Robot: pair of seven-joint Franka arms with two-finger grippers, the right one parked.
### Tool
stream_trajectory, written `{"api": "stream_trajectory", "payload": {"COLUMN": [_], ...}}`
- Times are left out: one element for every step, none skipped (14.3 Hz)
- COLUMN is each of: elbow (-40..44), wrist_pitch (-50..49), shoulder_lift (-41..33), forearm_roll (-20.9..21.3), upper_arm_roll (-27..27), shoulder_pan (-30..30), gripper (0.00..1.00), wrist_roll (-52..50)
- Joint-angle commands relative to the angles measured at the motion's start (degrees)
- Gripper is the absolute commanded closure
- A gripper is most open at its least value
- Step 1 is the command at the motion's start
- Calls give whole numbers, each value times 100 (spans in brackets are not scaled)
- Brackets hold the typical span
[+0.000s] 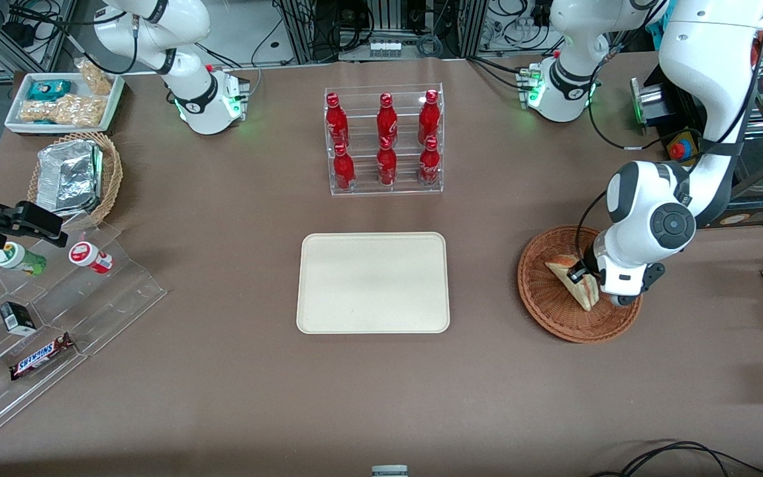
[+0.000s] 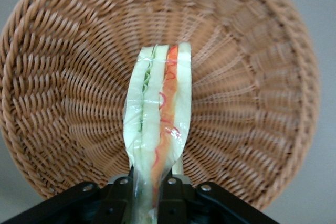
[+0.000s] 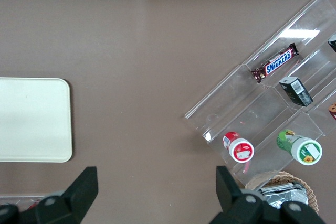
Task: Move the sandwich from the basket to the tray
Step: 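Lift the sandwich and carry it with the left gripper over the tray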
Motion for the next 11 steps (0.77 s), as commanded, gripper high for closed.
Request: {"api": "stream_trajectory", "payload": {"elbow": [418,567,743,944,1251,1550,1753,1894,2061,2280,2535], "wrist_pitch": [-550,-734,-1076,-1514,-1866,-2035,-2054,-2046,-2046,-2028,-2019], "shoulder_lift": [-130,-156,-165,-139,-78,45,142,230,370,571,843], "forearm_roll": [110,145,223,502,723,734,708,568,462,444,435], "upper_arm_roll": [28,28,28,19,10,10,1,-7,-8,1,-7], "shoulder_pan": [-394,-561,-772,-1017,-1255,-1544,-1843,-2124,-2423,-2713,-2934], "gripper": [91,91,91,91,91,90,89,89,89,88,87], "wrist_roll": [-6,-15,2,55,168,161,82,-14,-85,-111,-138]}}
